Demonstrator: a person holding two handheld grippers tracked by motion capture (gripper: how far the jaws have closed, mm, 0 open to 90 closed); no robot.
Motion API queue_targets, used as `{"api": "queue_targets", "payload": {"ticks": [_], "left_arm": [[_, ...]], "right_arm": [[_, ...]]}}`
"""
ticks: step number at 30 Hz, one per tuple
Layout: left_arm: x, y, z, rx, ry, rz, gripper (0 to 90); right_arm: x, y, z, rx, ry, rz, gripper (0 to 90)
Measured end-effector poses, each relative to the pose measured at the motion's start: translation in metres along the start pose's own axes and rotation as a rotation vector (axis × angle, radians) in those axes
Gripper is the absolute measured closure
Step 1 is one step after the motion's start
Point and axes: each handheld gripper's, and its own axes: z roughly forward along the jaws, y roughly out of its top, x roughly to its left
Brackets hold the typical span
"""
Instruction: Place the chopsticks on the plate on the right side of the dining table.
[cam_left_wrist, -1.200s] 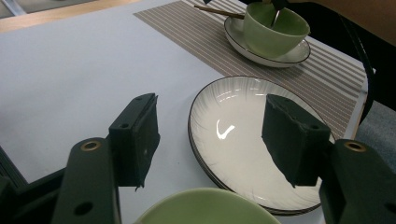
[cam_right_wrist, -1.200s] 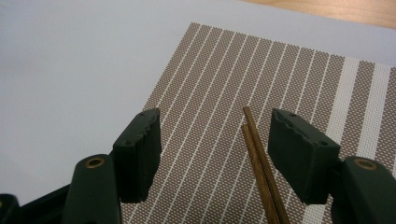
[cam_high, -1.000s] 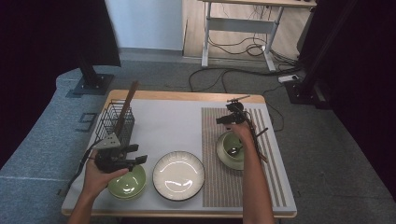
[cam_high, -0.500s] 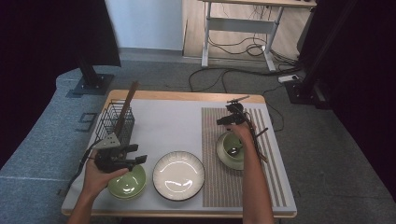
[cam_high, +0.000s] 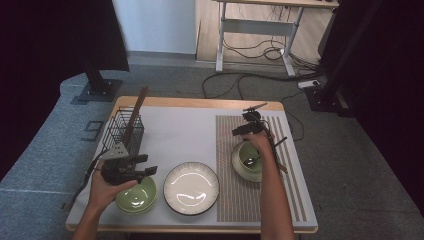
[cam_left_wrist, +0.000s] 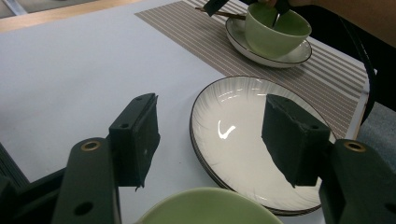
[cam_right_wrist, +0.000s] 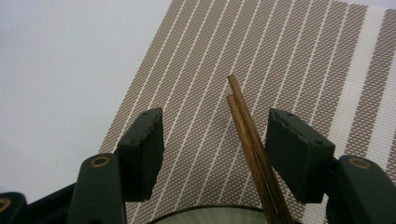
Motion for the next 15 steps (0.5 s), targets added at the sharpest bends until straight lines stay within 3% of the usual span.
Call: {"api": "queue_targets", "payload": {"ticks": [15], "left_arm": [[-0.0020, 0.0001, 0.0030, 0.009, -0.005, 0.004, 36.4]], "right_arm": [[0.0076, -0.0016, -0.0031, 0.022, 0.049, -0.046, 39.0]]}}
